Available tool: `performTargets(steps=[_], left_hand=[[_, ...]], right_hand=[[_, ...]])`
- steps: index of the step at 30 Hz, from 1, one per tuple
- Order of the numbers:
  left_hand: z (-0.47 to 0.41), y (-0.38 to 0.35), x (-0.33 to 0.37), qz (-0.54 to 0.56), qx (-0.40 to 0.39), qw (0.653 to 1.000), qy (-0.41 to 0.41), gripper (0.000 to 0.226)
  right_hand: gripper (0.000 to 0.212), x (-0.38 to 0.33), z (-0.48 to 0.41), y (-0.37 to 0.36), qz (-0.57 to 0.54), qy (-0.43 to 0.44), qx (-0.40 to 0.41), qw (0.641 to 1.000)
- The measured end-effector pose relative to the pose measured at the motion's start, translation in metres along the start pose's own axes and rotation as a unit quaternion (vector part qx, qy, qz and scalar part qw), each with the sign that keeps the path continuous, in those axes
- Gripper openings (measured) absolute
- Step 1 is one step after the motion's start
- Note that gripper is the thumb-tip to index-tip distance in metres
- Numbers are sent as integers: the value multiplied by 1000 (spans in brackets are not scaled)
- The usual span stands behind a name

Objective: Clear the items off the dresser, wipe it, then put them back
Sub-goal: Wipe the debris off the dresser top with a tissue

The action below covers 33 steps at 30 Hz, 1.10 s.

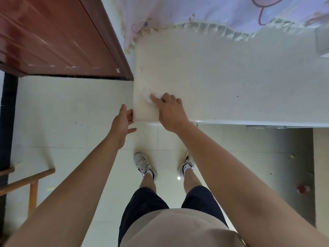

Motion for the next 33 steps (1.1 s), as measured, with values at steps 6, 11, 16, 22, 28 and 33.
performTargets(steps=[6, 11, 16, 22, 28, 33], left_hand=[[-2, 7, -1, -28, -22, 999, -13, 57], [-11, 12, 7, -30, -44, 999, -11, 52], [-22, 11, 6, 42, -42, 998, 8, 61], [-25, 12, 3, 71, -38, 996, 32, 70], [-21, 9, 4, 25, -38, 999, 8, 56], [-20, 7, -10, 45, -56, 997, 5, 52]], right_hand=[[66, 130, 20, 29, -1, -268, 82, 960], [64, 107, -46, 37, -18, -239, 109, 965], [68, 13, -73, 14, 19, -26, 79, 996], [66, -40, 58, -37, 22, 217, -80, 973], [63, 56, 52, 31, -134, -19, 114, 984], [63, 154, 49, 35, -63, -367, 141, 917]])
Point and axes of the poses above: each hand's wrist, its own z-axis away from the middle knuckle, its own y-axis out of the back of the hand, x = y × z, the point moved 6 cm from there along -z, towards the middle knuckle, and after that the axes turned 5 degrees about -y, right-handed, at the moved point
